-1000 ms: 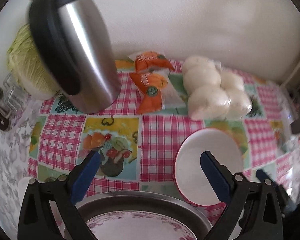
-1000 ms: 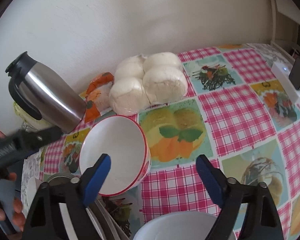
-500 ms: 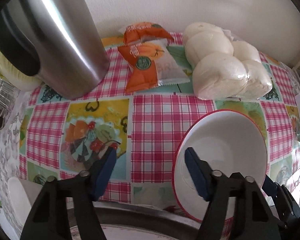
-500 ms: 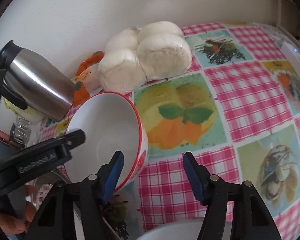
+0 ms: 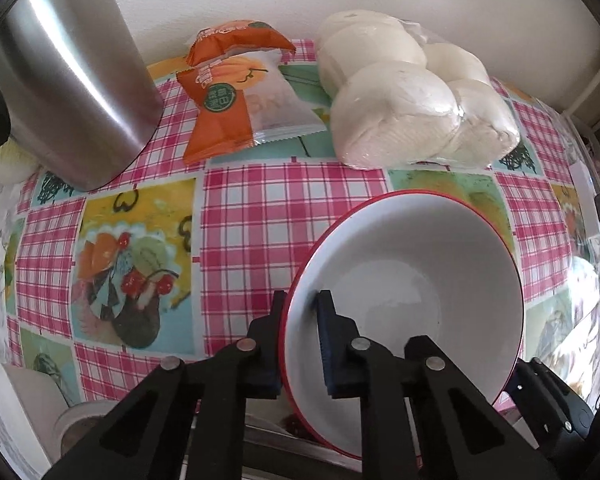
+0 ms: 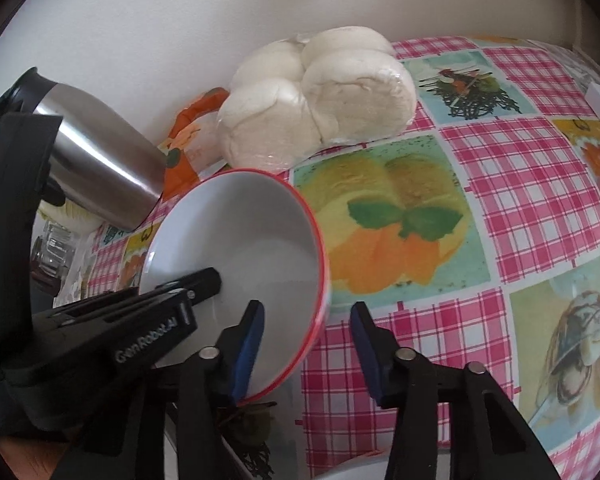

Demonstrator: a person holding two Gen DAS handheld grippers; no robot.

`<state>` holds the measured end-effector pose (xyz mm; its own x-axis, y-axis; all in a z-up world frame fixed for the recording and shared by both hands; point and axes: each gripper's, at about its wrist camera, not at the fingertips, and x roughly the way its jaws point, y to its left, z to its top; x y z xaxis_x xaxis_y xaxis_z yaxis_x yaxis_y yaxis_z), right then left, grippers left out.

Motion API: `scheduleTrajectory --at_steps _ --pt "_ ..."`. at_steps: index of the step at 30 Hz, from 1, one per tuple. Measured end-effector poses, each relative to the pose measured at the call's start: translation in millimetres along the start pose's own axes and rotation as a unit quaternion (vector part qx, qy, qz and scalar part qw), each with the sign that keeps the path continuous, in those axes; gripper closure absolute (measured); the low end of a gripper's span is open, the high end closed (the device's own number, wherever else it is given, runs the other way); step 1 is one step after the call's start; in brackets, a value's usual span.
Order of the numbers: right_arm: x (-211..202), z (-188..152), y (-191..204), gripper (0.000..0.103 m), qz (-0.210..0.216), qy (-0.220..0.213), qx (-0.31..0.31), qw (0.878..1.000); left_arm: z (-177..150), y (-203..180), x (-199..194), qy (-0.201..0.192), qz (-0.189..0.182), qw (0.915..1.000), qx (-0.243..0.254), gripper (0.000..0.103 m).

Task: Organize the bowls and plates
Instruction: 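Close both tools on the red-rimmed bowl rim, then lift the red-rimmed bowl with both tools and carry it over the basin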

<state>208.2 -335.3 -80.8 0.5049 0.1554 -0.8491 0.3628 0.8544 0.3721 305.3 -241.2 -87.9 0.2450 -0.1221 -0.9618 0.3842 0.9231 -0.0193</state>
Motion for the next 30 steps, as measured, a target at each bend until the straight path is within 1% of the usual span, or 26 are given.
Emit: scheduleTrajectory --at_steps 2,7,10,14,19,23,26,28,30 --pt "1.4 -0.8 2.8 0.067 -0.004 -0.001 -0.001 1.000 -2.3 -1.8 -1.6 -0.006 0.002 1.0000 0.004 0.088" --pt "0.2 -0.4 1.7 0.069 0.006 -0.003 0.008 1.000 -5.6 -4.5 -12.0 -0.028 -0.012 0.9995 -0.002 0.090" --pt "-11.0 1.0 1.2 0.069 0.005 -0.013 0.005 1.000 -6.9 -4.9 -29.9 -0.050 -0.012 0.9987 -0.001 0.090" --pt "-31.5 -0.3 -0.4 0.069 -0.001 -0.030 -0.005 1.000 -15.0 -6.0 -55.5 -0.085 -0.024 0.9960 -0.013 0.090" --pt "-63.1 -1.2 10.4 0.069 0.003 -0.056 -0.025 0.998 -28.4 3.2 -92.9 -0.131 -0.034 0.9900 -0.037 0.090" --pt "-88.0 -5.2 29.1 0.069 -0.001 -0.076 -0.053 0.996 -38.2 15.7 -122.8 -0.158 -0.036 0.9850 -0.061 0.089" --pt "-98.1 -5.5 45.2 0.069 0.003 -0.082 -0.072 0.994 -46.2 21.8 -138.6 -0.175 -0.032 0.9810 -0.076 0.089" --pt "-106.6 -9.2 53.3 0.069 0.009 -0.085 -0.081 0.993 -55.3 29.5 -150.1 -0.187 -0.038 0.9773 -0.093 0.089" --pt "-116.8 -15.7 63.7 0.069 0.007 -0.090 -0.096 0.991 -66.0 37.7 -160.5 -0.195 -0.048 0.9735 -0.110 0.089"
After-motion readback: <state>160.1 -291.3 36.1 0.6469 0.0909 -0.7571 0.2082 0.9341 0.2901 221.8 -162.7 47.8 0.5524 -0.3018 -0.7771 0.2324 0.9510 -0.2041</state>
